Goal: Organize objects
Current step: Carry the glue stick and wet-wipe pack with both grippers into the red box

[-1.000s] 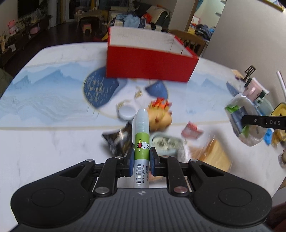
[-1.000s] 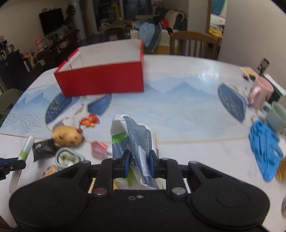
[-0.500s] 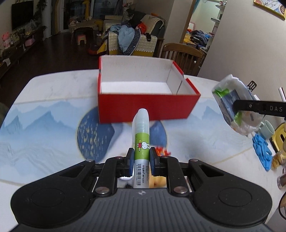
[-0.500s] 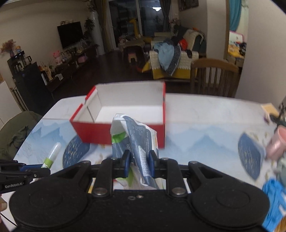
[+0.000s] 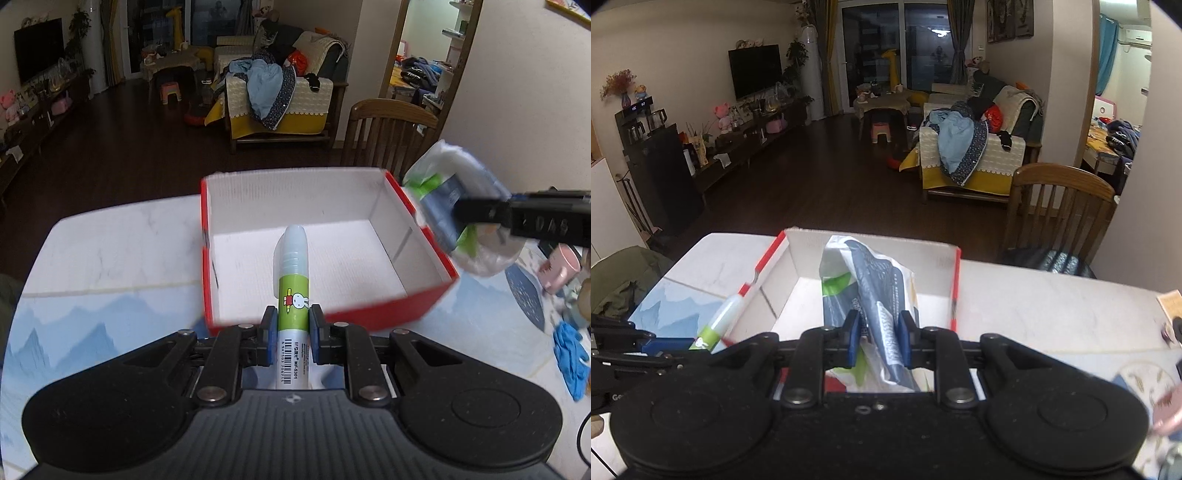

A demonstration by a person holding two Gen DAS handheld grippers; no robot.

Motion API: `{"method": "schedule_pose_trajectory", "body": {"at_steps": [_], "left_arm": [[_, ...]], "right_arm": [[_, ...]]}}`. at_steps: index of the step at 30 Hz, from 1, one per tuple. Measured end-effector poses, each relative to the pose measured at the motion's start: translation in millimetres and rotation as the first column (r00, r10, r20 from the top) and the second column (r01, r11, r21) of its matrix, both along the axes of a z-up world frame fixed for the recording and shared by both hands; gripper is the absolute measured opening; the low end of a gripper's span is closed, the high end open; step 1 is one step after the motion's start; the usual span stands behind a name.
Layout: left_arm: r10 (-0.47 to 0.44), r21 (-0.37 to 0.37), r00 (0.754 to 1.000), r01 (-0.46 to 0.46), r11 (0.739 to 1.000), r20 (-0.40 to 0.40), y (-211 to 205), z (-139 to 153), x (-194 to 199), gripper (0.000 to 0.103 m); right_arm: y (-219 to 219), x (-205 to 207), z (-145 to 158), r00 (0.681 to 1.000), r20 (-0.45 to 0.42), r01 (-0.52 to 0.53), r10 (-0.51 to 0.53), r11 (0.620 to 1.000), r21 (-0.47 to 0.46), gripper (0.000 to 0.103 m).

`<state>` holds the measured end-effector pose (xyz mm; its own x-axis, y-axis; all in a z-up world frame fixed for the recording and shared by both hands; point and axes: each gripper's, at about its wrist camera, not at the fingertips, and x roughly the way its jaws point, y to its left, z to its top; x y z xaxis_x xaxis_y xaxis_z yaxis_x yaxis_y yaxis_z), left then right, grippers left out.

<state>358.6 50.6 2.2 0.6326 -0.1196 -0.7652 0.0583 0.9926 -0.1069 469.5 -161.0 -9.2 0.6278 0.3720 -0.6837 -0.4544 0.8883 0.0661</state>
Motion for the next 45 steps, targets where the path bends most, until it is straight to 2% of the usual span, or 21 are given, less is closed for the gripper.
{"method": "schedule_pose_trajectory", "body": {"at_steps": [5,10,21,29,32,36,42,45], "left_arm": [[0.005,0.003,1.000,-0.005,1.000,0.008,0.8,-3.7,43.4,0.016],[0.023,0.028,0.999,-0.022,0.999,-0.025,-1.3,-24.3,82.6,0.016],[0.024,0.097,0.988,-0.009,0.995,-0.154,-9.6,-81.9,137.4,0.016],[-0.005,0.122,0.969,0.037,0.992,-0.249,-17.1,-110.6,156.5,0.016],[0.010,0.131,0.953,0.032,0.991,-0.304,-16.3,-118.2,160.0,0.016],[0.016,0.110,0.938,0.024,0.994,-0.347,-10.6,-125.5,162.8,0.016],[0.018,0.116,0.930,0.027,0.993,-0.366,-11.0,-129.9,165.2,0.016],[0.020,0.123,0.936,0.025,0.992,-0.350,-12.3,-126.6,162.8,0.016]], "right_arm": [[14.6,28.1,-18.0,1.000,-0.014,-0.005,0.005,1.000,0.004,0.021],[26.6,52.1,-44.3,0.997,-0.073,0.004,-0.003,1.000,0.007,0.021],[53.2,78.8,-103.5,0.984,-0.175,0.007,-0.019,0.998,-0.069,0.021],[57.9,90.3,-130.4,0.964,-0.265,-0.004,-0.023,0.995,-0.101,0.022],[58.6,92.4,-135.8,0.958,-0.283,0.005,-0.040,0.993,-0.122,0.023],[58.2,94.7,-139.3,0.952,-0.303,-0.003,-0.037,0.991,-0.130,0.024],[58.9,92.8,-142.1,0.952,-0.305,-0.006,-0.036,0.991,-0.136,0.028],[55.7,93.0,-135.0,0.958,-0.285,0.007,-0.035,0.995,-0.098,0.038]]}}
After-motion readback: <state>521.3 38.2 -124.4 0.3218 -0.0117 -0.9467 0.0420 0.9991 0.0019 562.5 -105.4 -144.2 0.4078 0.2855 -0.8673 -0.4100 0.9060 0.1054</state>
